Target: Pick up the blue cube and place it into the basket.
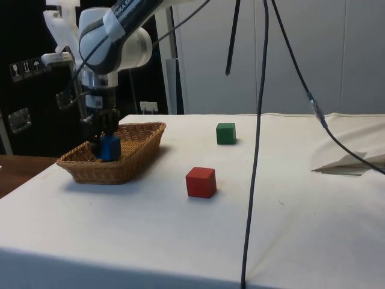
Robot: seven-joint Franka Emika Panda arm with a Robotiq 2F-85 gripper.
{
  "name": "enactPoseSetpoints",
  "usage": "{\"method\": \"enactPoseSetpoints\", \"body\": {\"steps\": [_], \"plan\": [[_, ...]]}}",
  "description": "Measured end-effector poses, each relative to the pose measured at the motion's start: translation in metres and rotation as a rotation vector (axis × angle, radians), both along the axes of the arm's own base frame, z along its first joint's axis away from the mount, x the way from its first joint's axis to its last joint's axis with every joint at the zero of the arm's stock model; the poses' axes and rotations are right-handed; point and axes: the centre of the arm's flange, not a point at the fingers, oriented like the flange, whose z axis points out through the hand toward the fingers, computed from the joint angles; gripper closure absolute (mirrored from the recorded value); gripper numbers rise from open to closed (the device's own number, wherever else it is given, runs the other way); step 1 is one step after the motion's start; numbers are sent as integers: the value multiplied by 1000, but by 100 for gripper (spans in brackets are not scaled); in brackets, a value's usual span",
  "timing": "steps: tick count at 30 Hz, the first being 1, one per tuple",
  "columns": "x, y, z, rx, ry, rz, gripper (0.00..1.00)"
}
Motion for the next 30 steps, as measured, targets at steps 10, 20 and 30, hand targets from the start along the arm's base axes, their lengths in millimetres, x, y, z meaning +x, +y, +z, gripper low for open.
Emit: {"method": "enactPoseSetpoints", "body": {"steps": [10, 20, 30], "plan": [[0, 0, -1, 0, 1, 0, 98], [0, 0, -1, 0, 1, 0, 98], [0, 0, -1, 0, 1, 0, 96]]}}
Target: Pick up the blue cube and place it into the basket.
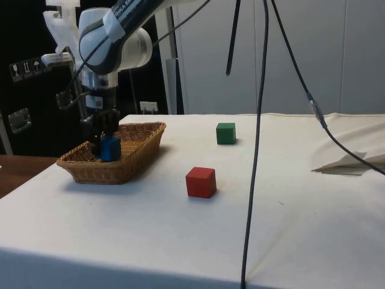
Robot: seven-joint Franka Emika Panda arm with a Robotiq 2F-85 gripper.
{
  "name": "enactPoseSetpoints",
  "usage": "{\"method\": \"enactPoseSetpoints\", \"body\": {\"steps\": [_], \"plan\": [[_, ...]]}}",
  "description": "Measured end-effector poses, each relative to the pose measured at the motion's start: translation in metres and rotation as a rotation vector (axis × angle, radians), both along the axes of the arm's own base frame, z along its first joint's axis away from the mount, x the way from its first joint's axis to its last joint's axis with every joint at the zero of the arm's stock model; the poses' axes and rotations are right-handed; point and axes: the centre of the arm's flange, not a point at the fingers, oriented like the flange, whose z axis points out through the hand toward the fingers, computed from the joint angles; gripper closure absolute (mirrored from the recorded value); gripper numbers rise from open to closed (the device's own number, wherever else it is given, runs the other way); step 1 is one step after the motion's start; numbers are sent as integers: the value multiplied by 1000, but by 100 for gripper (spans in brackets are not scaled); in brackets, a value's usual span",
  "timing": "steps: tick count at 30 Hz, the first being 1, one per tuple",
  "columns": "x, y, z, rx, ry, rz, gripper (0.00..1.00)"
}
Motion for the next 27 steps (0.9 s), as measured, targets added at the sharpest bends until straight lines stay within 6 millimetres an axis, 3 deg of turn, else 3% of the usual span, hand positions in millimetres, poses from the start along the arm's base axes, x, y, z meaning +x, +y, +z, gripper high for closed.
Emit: {"method": "enactPoseSetpoints", "body": {"steps": [1, 4, 5, 9, 19, 27], "plan": [[0, 0, 0, 0, 0, 0, 82], [0, 0, 0, 0, 0, 0, 53], [0, 0, 0, 0, 0, 0, 39], [0, 0, 0, 0, 0, 0, 2], [1, 0, 1, 0, -3, 0, 0], [3, 7, 28, 4, 11, 15, 0]]}}
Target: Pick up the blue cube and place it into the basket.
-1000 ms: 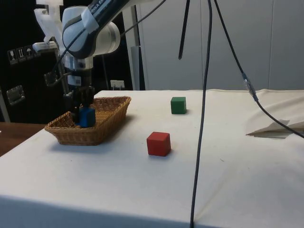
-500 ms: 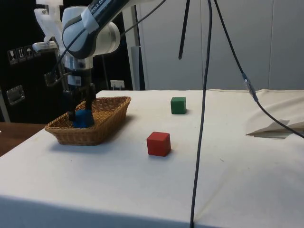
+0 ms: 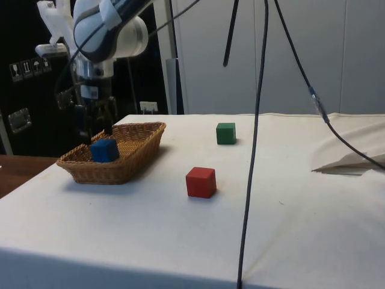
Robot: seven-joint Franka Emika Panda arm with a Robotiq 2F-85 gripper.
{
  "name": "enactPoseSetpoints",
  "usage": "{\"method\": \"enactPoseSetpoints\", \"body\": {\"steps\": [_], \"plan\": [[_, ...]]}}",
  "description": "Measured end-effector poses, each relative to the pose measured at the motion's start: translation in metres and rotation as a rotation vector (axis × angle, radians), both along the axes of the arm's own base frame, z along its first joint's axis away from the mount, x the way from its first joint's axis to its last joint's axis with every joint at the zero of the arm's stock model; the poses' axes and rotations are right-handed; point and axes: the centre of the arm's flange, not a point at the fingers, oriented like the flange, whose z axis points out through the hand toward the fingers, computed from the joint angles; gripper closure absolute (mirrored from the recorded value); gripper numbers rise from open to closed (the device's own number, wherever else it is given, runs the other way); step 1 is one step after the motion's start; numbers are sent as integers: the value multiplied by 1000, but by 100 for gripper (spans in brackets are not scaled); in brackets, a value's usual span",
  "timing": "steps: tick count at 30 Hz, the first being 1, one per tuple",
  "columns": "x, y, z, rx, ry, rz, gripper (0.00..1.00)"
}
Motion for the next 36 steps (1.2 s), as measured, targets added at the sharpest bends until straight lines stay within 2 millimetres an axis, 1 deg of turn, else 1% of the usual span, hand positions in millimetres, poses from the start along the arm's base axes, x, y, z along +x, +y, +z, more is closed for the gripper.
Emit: {"method": "enactPoseSetpoints", "body": {"steps": [4, 6, 8, 10, 15, 21, 24, 27, 36], "plan": [[0, 4, 6, -5, 3, 9, 0], [-1, 8, 13, -10, 13, 20, 0], [-1, 8, 13, -10, 13, 20, 0], [-2, 12, 19, -15, 27, 32, 0], [-6, 18, 26, -30, 59, 54, 0], [-9, 23, 30, -46, 85, 74, 0], [-11, 26, 37, -59, 103, 88, 0], [-12, 27, 41, -66, 107, 94, 0], [-13, 26, 64, -82, 111, 100, 0]]}}
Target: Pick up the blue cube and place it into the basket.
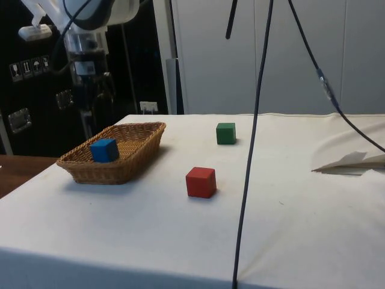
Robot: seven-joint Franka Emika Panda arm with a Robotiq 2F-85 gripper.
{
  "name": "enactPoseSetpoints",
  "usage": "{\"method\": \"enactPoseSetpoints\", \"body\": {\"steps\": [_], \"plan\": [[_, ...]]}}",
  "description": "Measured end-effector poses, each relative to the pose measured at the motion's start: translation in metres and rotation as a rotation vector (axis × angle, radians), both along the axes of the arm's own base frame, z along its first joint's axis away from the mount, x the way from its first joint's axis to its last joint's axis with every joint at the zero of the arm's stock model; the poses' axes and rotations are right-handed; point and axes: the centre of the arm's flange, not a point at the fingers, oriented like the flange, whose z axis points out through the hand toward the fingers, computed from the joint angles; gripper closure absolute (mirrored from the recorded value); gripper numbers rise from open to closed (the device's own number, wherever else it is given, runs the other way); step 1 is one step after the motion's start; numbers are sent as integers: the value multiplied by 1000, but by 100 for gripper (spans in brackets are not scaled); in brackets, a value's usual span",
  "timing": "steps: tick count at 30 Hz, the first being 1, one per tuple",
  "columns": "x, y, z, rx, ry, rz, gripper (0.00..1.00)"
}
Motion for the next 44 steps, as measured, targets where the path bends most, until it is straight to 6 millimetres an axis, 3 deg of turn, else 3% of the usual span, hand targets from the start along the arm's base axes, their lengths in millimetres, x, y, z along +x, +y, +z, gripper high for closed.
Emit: {"method": "enactPoseSetpoints", "body": {"steps": [18, 32, 44], "plan": [[-28, -6, 49, 1, 28, -6, 0], [-68, -4, 85, -16, 33, 2, 0], [-90, 0, 95, -18, 40, 2, 0]]}}
